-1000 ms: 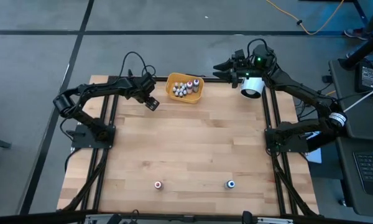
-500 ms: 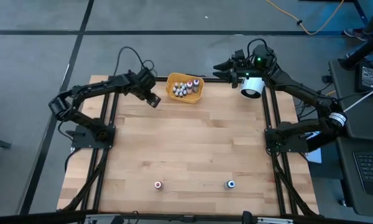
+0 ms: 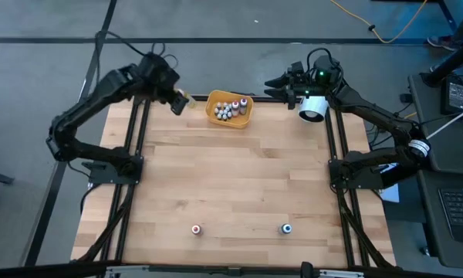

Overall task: Pick & Place food coloring
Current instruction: Put the large yellow food coloring bottle into the bin

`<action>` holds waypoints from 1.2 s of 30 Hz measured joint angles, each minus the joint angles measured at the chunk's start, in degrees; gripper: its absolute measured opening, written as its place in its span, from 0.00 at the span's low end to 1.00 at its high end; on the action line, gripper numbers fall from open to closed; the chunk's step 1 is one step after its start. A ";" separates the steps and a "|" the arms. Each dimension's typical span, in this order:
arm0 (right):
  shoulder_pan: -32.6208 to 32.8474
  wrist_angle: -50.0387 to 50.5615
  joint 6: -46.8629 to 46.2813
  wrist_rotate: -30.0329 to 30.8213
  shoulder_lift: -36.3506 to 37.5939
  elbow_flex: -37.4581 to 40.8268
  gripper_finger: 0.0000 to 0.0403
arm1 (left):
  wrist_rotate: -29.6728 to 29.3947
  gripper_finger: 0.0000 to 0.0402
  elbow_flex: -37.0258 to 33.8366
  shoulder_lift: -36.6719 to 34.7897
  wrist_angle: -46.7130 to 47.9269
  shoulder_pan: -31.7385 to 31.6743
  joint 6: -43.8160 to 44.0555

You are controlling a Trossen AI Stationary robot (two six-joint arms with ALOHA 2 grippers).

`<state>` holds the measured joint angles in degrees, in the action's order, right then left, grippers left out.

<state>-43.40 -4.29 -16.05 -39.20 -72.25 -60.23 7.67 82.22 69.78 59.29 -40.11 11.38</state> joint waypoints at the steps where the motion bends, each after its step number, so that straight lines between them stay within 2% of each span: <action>1: 0.02 0.00 0.00 0.00 0.00 0.00 0.60 | -0.12 0.34 1.40 0.01 1.23 0.15 -0.05; 8: 0.00 0.39 0.02 0.00 0.00 0.00 0.60 | -0.82 0.34 6.42 1.24 2.21 1.43 -1.37; 13: 0.00 3.87 1.83 0.04 0.00 0.00 0.60 | 1.97 0.34 11.70 5.74 2.33 1.50 -3.81; 18: 0.00 7.99 3.19 0.02 0.00 0.00 0.60 | 7.50 0.34 23.29 14.07 3.39 1.86 -8.46; 23: 0.00 9.35 4.77 0.02 0.00 0.00 0.60 | 7.61 0.34 37.84 23.98 9.79 3.09 -14.97; 26: 0.00 9.32 4.73 0.04 0.00 0.00 0.60 | 7.49 0.34 43.73 28.82 12.13 3.81 -16.94; 29: 0.00 9.33 5.18 0.04 0.00 0.00 0.60 | 7.47 0.34 46.24 32.12 12.10 4.51 -17.09; 36: 0.00 9.21 6.29 0.04 0.00 0.00 0.60 | 6.81 0.34 46.52 36.94 11.76 5.34 -16.37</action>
<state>-43.40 4.92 -9.76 -39.16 -72.25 -60.23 14.48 128.75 106.72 71.05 -34.76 -4.99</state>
